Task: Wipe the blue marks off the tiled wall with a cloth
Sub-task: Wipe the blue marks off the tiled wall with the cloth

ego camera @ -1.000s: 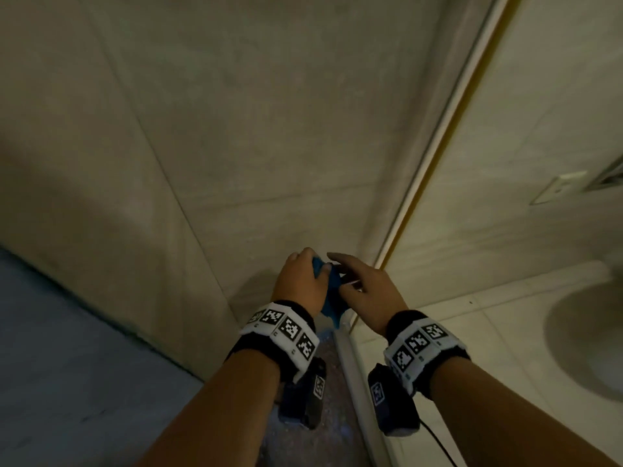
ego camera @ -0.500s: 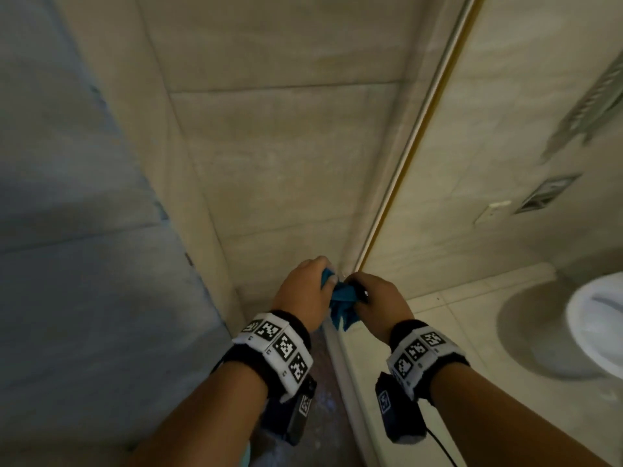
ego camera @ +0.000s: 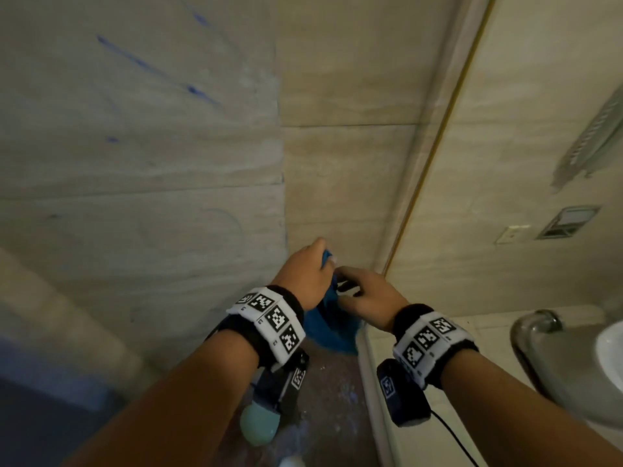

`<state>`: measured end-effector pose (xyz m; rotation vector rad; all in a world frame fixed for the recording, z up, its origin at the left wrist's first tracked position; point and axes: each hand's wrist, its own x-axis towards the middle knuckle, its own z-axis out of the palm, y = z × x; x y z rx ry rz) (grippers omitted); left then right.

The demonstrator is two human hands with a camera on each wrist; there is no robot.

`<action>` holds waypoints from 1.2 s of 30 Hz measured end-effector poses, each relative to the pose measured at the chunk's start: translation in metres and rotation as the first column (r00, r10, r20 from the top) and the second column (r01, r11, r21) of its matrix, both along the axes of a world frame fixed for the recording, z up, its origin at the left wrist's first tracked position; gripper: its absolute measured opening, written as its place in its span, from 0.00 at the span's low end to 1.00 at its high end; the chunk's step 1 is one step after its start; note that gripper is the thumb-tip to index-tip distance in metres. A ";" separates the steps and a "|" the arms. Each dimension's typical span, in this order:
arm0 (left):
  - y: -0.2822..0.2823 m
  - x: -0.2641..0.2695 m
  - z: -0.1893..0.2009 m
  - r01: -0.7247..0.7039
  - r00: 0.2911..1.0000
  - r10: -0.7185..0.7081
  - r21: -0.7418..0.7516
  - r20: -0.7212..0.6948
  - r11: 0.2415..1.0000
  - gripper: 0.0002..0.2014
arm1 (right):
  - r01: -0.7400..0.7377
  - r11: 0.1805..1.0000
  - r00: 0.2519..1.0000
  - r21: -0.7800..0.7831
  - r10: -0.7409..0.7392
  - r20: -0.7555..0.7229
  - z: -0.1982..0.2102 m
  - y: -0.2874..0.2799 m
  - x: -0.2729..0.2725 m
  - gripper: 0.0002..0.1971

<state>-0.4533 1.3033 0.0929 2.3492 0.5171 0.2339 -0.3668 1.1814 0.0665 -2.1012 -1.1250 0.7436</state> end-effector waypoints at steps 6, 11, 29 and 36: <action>0.005 -0.072 0.060 -0.030 0.997 0.029 0.008 0.066 1.000 0.15 | -0.078 0.989 0.984 0.128 0.055 0.171 0.055 0.019 -0.057 0.12; 0.040 -0.134 0.106 0.003 1.000 -0.003 0.003 -0.016 1.000 0.23 | -0.112 0.981 0.971 0.161 0.073 0.229 0.104 0.034 -0.075 0.06; 0.150 -0.251 0.175 0.074 0.984 -0.074 0.006 0.165 0.997 0.28 | -0.004 0.883 0.949 0.469 0.151 -0.277 0.227 0.141 -0.178 0.10; 0.171 -0.254 0.200 0.122 0.970 -0.116 -0.013 0.213 0.992 0.18 | 0.032 0.824 0.912 0.565 0.208 -0.355 0.270 0.164 -0.192 0.11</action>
